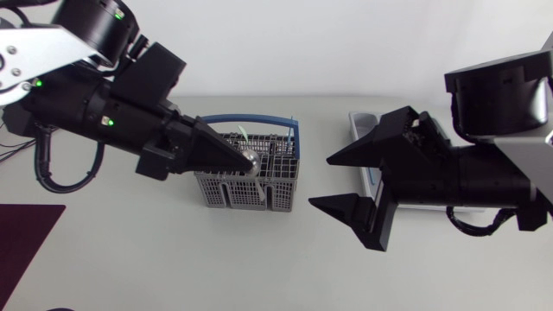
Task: Unload the cutlery basket into the drawer organizer.
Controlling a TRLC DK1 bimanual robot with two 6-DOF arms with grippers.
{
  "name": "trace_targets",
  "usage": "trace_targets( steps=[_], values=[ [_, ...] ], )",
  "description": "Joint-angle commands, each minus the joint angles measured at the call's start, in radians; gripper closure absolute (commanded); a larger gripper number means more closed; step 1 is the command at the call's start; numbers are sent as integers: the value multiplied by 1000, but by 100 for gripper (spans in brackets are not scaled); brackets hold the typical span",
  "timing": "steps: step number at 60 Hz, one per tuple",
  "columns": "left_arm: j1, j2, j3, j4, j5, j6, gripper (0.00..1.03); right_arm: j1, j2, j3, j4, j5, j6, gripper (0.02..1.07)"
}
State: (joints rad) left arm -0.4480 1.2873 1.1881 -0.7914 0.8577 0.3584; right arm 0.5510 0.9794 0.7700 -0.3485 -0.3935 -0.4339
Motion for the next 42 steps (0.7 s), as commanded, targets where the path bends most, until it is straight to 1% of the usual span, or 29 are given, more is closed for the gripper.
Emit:
trace_targets(
  steps=[1,4,7,10,13,26,34,38,40,42],
  values=[
    [-26,50,13,-37,43,102,83,7,-21,-29,-30,-25,-69,11],
    [-37,73,25,-68,58,145,83,7,-24,-28,-50,-59,-92,11],
    [-47,109,50,-126,80,225,83,7,-25,-26,-67,-82,-112,11],
    [-51,132,68,-172,104,284,83,9,-30,-28,-81,-100,-135,11],
    [-57,155,85,-212,112,336,83,13,-30,-29,-92,-119,-154,11],
    [-84,247,171,-359,152,511,83,32,15,-29,-126,-200,-212,12],
    [-101,285,215,-404,158,545,83,58,48,-17,-129,-215,-227,21],
    [-103,296,234,-431,159,567,83,66,71,-8,-129,-226,-235,23],
    [-104,302,242,-443,161,579,83,72,81,-3,-129,-229,-241,28],
    [-106,305,245,-450,162,585,83,76,85,-3,-127,-231,-243,31]
  ],
)
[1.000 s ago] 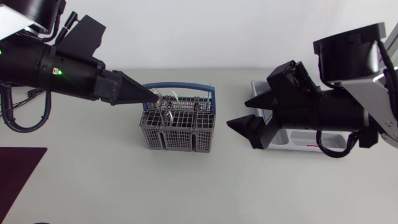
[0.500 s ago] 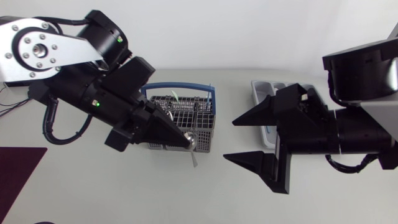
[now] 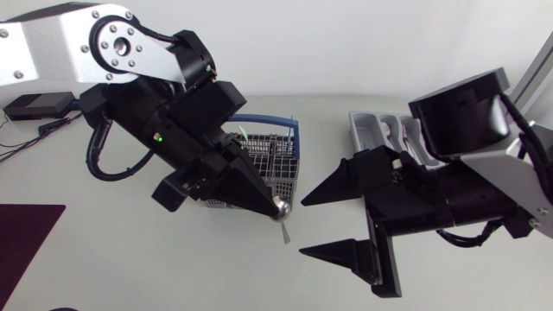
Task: Unload the cutlery basket into the drawer organizer.
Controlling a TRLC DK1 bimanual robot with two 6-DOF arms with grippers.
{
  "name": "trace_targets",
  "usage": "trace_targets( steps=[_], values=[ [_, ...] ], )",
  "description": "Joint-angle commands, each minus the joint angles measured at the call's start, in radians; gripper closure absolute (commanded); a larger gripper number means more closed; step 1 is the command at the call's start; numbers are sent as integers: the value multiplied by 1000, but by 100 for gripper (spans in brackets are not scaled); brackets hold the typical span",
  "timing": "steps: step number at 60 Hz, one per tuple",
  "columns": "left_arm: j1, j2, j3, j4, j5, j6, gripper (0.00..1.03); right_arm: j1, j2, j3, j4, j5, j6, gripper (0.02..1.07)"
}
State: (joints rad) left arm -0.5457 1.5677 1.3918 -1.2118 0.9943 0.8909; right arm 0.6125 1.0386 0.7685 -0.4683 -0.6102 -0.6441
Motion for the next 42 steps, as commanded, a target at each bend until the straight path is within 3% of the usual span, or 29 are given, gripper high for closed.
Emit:
trace_targets(
  steps=[1,14,26,42],
  values=[
    [-8,28,44,-31,27,52,83,16,31,2,-6,-14,-34,32],
    [-19,34,52,-78,37,94,83,26,66,20,11,-33,-42,45],
    [-28,34,50,-126,55,134,83,53,75,49,16,-33,-35,45],
    [-26,35,47,-127,58,135,83,104,72,45,19,-26,-29,68]
  ],
)
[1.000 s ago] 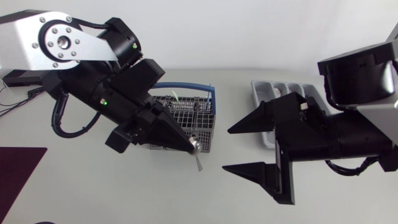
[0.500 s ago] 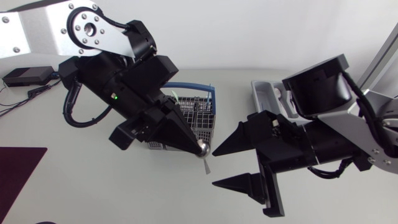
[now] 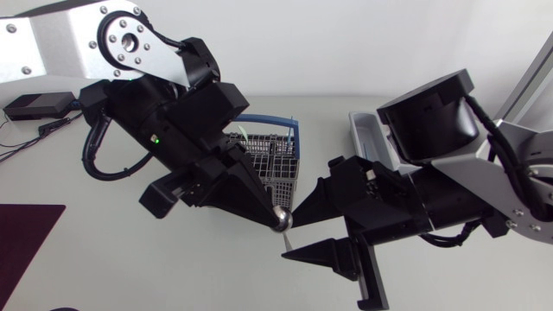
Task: Unload the cutlery basket into the drawer organizer.
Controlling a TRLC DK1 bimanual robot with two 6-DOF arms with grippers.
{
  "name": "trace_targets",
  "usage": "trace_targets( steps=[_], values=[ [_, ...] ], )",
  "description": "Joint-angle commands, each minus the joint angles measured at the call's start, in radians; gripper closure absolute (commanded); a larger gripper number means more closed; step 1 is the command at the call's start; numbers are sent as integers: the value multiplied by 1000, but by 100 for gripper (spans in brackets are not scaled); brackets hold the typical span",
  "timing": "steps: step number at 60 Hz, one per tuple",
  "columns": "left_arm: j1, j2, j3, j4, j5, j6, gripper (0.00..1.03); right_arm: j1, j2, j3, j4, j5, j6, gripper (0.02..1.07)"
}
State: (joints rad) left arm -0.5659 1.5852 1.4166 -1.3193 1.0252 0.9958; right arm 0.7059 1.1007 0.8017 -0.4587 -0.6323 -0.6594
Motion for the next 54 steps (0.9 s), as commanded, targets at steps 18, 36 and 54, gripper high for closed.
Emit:
trace_targets(
  steps=[18,36,54],
  values=[
    [-8,18,22,-20,35,30,83,15,5,7,2,-6,-13,86],
    [3,16,16,-23,42,30,83,29,5,14,-31,-7,-13,99],
    [37,15,38,-23,73,14,41,46,-16,13,-55,19,11,100]
  ],
)
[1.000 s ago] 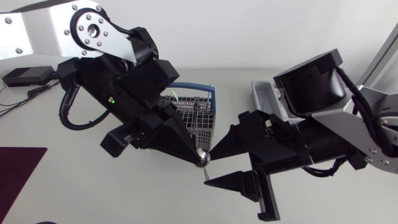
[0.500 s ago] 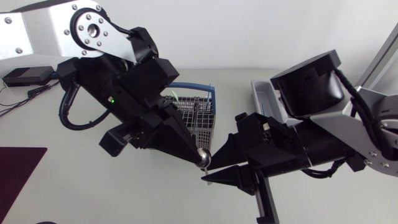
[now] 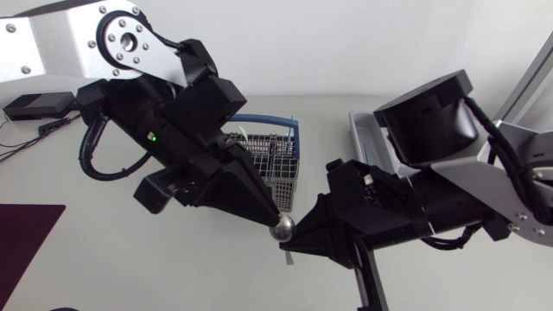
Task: Unload the cutlery basket into the drawer organizer.
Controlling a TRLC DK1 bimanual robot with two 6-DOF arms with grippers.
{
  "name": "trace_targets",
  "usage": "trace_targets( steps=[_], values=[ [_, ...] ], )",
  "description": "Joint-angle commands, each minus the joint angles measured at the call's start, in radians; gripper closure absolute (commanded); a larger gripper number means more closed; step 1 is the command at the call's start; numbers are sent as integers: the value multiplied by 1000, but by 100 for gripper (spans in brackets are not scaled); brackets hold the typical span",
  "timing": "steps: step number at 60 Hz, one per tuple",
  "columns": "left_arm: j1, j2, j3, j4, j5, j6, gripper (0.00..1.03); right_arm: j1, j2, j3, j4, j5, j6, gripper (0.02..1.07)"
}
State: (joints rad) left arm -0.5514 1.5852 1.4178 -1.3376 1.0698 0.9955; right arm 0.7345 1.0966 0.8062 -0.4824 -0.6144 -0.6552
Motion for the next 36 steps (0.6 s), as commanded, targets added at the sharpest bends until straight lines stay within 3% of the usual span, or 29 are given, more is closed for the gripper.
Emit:
trace_targets(
  steps=[1,2,5,8,24,36],
  values=[
    [25,13,36,-5,28,14,39,17,-15,10,-38,4,6,100],
    [30,9,40,-5,33,12,30,17,-17,8,-39,7,6,100],
    [38,-4,43,-5,35,12,17,17,-18,8,-44,19,9,100],
    [47,-13,46,-5,38,8,12,17,-20,7,-50,31,9,100],
    [189,-21,78,55,36,-130,11,-92,-57,-16,-59,150,3,100],
    [271,-50,12,252,-102,-347,11,-369,-75,-102,-24,206,-116,100]
  ],
)
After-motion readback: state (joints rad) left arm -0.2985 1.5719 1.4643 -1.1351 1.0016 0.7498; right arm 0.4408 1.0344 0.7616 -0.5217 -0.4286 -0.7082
